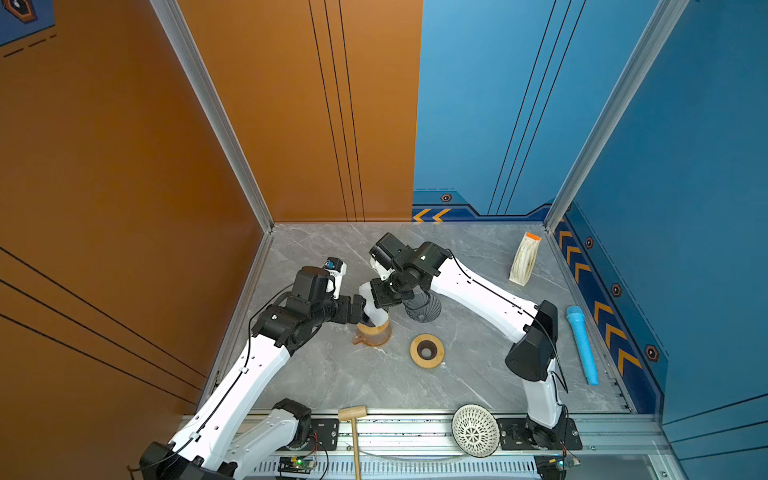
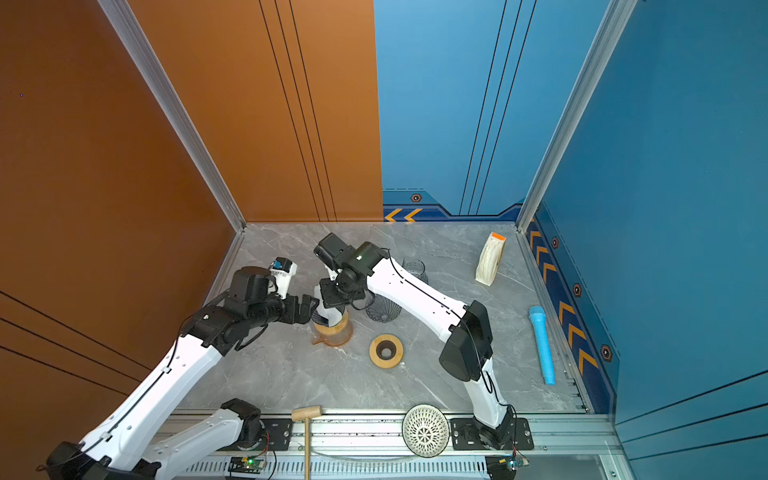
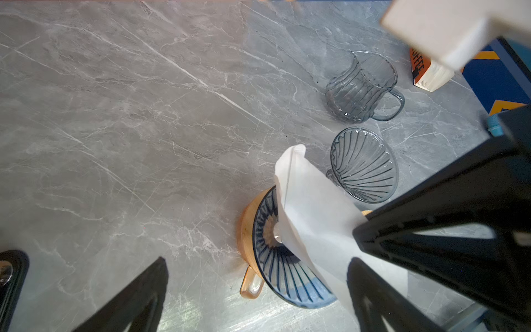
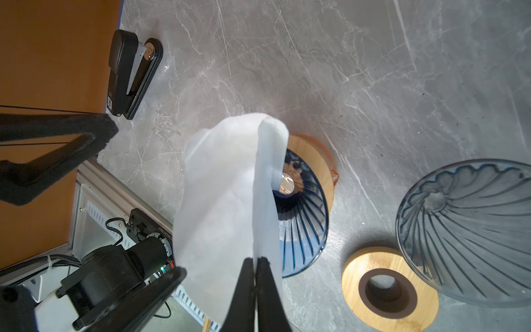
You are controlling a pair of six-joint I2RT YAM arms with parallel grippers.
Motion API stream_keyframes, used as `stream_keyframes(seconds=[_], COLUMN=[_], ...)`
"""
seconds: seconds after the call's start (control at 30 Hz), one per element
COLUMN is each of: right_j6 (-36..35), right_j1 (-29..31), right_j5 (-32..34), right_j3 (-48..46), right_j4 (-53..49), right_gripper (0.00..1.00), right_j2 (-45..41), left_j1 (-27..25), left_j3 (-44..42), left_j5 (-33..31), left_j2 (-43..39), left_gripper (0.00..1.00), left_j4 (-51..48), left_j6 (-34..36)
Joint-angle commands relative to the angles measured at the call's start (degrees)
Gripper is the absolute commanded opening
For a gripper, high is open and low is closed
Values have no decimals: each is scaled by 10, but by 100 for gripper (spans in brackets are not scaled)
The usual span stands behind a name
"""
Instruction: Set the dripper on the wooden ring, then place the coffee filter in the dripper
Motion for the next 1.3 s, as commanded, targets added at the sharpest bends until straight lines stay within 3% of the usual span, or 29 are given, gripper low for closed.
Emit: stream_keyframes(seconds=[0.0, 0.4, 0.83, 0.93, 1.27], right_j6=[24, 89, 88, 85, 70], right_j1=[7, 15, 14, 11, 6], right_j5=[2, 31, 35, 34, 28], right_j3=[-12, -95, -104, -110, -116], right_j4=[13, 104, 109, 108, 108], right_gripper=[0, 0, 0, 0, 0], right_j2=[-1, -49, -49, -50, -50], left_j1=[3, 1, 1, 5, 19], left_j3=[22, -9, -37, -38, -37], left_j5=[16, 13, 8, -6, 8], left_j2=[6, 7, 31, 36, 69], left_gripper=[98, 100, 88, 76, 71], left_j4=[-9, -1, -1, -1, 9], left_j6=[3, -15, -23, -29, -46])
